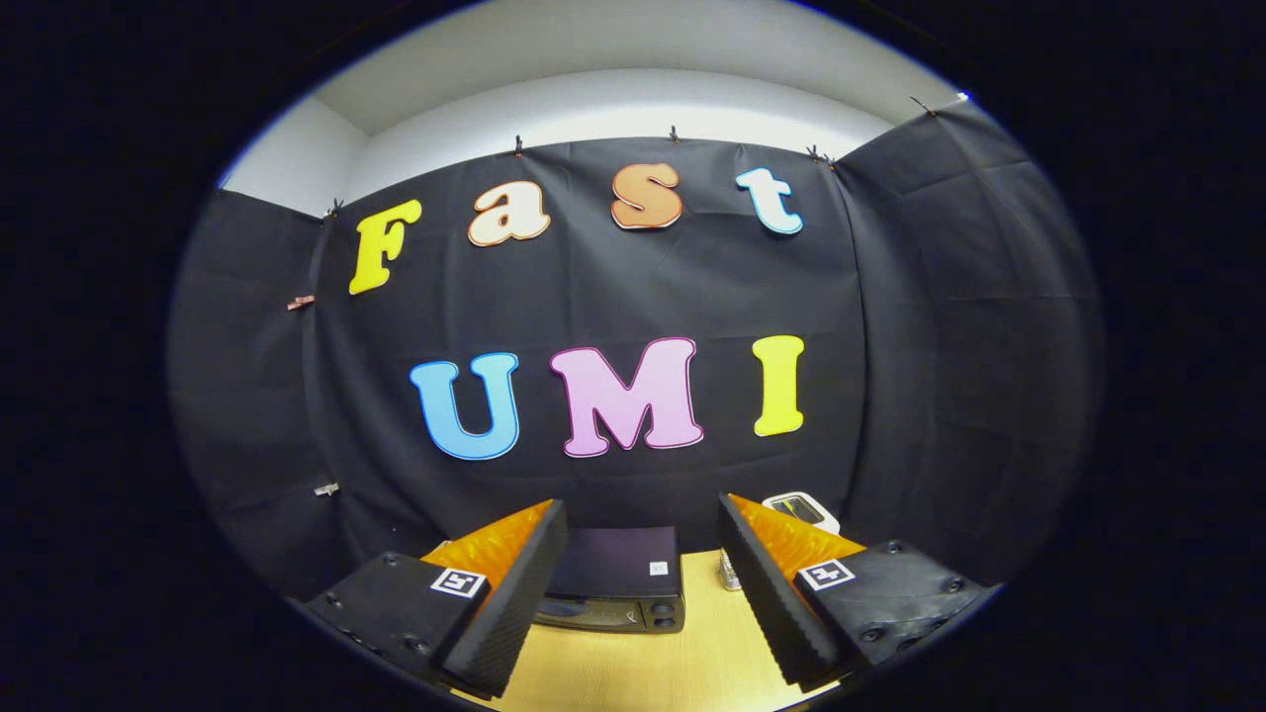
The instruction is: Open the toaster oven, put the food inside, and close the toaster oven door.
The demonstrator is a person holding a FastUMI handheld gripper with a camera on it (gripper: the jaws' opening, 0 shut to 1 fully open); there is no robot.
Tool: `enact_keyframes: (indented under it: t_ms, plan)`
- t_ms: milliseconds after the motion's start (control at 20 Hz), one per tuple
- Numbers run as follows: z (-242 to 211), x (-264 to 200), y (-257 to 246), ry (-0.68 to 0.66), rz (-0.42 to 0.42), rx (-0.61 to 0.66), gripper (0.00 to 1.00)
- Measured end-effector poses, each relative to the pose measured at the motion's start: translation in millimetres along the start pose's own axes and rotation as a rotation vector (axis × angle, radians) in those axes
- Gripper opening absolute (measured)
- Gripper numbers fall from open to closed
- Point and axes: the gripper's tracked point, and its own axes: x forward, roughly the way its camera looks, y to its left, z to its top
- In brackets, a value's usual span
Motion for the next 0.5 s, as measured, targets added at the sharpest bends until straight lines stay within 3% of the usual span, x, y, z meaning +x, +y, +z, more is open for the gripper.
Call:
enact_keyframes:
  t_ms: [500]
  plan:
    - [6.7,0.6,-8.6,-0.001,0.017,0.013,0.99]
